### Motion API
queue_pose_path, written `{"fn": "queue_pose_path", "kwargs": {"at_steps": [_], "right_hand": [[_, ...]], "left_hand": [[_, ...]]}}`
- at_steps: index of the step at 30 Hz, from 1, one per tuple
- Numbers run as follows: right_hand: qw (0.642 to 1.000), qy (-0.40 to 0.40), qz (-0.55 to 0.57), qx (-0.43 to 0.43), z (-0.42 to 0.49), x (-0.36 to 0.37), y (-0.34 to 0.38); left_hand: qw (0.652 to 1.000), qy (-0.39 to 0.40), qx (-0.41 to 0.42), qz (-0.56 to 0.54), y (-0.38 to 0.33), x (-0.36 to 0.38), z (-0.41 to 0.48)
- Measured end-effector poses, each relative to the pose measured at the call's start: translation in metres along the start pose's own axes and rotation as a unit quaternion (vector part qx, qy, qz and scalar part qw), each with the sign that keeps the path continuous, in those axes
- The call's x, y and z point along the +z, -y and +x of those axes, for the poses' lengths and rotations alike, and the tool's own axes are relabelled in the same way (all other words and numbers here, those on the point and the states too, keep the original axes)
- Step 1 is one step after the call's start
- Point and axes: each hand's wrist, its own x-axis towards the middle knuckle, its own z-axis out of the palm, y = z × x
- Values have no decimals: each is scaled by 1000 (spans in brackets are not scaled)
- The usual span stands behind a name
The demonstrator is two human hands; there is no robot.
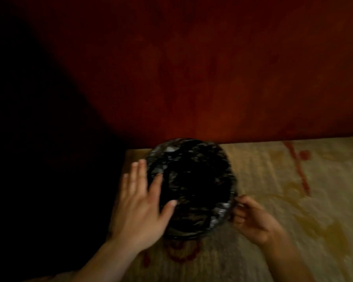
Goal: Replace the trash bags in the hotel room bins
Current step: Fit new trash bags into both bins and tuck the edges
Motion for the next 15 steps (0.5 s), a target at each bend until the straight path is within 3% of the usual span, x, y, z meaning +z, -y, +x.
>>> {"fn": "queue_pose_path", "kwargs": {"at_steps": [4, 8, 13, 15], "right_hand": [[987, -45, -107, -111, 14, 2, -10], [969, -50, -193, -148, 15, 18, -16], [940, -96, -239, -225, 5, 32, -21], [948, -106, -202, -222, 4, 31, -17]], "left_hand": [[999, 23, 9, -25, 9, -7, -6], [999, 27, -8, -24, 18, -7, -13], [999, 8, -29, 8, 26, 3, -10], [999, -5, -30, 23, 21, 9, -6]]}}
